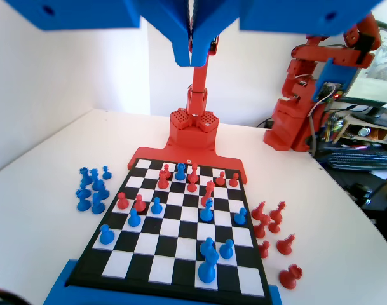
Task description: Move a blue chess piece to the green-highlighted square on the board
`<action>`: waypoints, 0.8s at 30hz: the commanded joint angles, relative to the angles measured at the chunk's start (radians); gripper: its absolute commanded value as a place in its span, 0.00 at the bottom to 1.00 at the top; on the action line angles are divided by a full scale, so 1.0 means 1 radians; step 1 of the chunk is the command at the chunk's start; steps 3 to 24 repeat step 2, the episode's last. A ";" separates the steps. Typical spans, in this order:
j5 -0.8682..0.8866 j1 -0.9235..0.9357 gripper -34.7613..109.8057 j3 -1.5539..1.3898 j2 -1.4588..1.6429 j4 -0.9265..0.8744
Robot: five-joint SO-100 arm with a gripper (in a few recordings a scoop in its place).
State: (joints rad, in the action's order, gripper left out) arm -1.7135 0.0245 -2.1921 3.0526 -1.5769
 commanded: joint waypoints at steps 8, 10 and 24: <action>-0.014 0.002 0.25 0.008 0.003 0.006; -0.014 0.002 0.25 0.008 0.003 0.006; -0.014 0.002 0.25 0.008 0.003 0.006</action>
